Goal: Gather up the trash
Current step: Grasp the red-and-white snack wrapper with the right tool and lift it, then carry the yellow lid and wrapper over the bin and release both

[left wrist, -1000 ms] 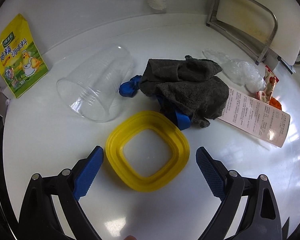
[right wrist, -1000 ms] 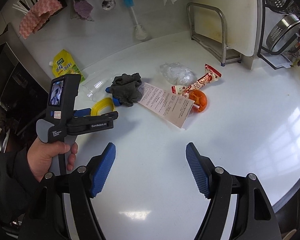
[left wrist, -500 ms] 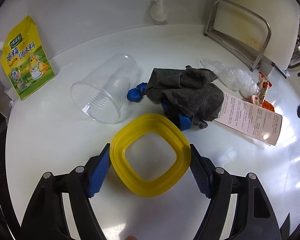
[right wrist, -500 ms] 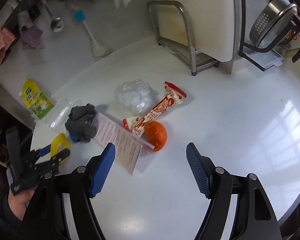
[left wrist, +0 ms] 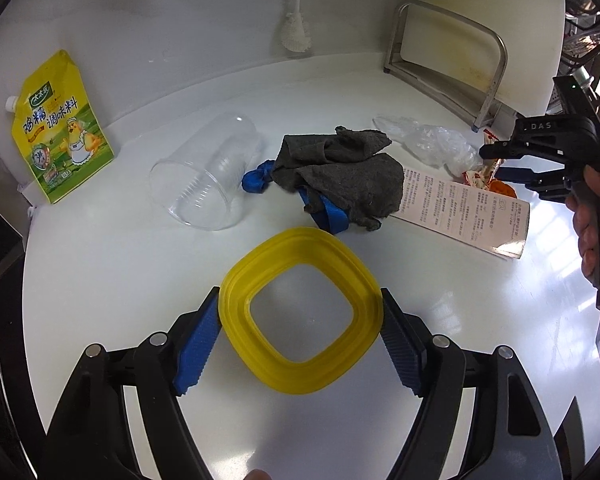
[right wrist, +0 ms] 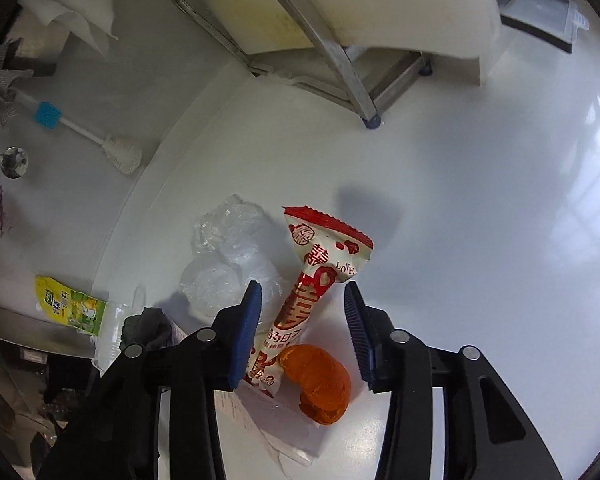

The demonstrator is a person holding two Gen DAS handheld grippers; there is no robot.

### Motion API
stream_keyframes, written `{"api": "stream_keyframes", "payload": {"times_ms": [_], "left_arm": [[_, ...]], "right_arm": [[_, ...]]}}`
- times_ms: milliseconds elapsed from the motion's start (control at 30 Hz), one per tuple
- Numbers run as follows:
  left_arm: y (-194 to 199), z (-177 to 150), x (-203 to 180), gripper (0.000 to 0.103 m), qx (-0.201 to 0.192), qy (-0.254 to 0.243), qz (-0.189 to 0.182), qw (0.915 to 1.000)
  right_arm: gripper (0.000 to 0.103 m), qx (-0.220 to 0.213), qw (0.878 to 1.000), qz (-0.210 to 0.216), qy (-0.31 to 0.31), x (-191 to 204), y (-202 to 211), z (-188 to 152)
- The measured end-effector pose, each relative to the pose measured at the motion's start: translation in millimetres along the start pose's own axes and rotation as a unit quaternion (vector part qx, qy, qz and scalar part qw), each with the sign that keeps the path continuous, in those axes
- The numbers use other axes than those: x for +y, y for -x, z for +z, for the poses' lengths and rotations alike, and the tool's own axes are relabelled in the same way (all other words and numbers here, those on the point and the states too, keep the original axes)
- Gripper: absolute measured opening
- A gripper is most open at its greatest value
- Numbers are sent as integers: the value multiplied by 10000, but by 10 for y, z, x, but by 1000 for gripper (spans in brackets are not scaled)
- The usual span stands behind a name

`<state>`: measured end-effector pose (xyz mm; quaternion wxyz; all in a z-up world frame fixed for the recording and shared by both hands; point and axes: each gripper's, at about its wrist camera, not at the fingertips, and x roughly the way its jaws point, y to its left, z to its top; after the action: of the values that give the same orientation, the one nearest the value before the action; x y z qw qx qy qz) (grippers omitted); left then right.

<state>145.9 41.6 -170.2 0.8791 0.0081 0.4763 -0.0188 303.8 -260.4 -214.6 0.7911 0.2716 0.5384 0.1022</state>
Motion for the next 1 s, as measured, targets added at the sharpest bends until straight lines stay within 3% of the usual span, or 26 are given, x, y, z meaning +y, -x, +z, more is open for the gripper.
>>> {"api": "stream_keyframes", "payload": {"times_ms": [33,100,233,500,733,1000], "left_arm": [[11,-7,3,73,7,-4,3,10000],[41,-13,30,73,-9,16,-4,10000],[125,-10,53,73,-70,30,-37,10000],[384,20,-11,73,-290,-18,-151,9995],[662,-66,-174,73,-430,-199,-319,9984],[1028,-340,-446,73,-437,-444,-700,9956]], "right_arm": [[12,16,10000,75,23,-3,-30,8],[7,-63,9998,63,204,57,-6,17],[6,-403,9979,160,472,198,236,-12],[6,-593,9930,527,877,402,718,-233],[6,-532,9882,731,1232,519,1137,-835],[6,-420,9843,605,1606,397,1616,-1700]]}}
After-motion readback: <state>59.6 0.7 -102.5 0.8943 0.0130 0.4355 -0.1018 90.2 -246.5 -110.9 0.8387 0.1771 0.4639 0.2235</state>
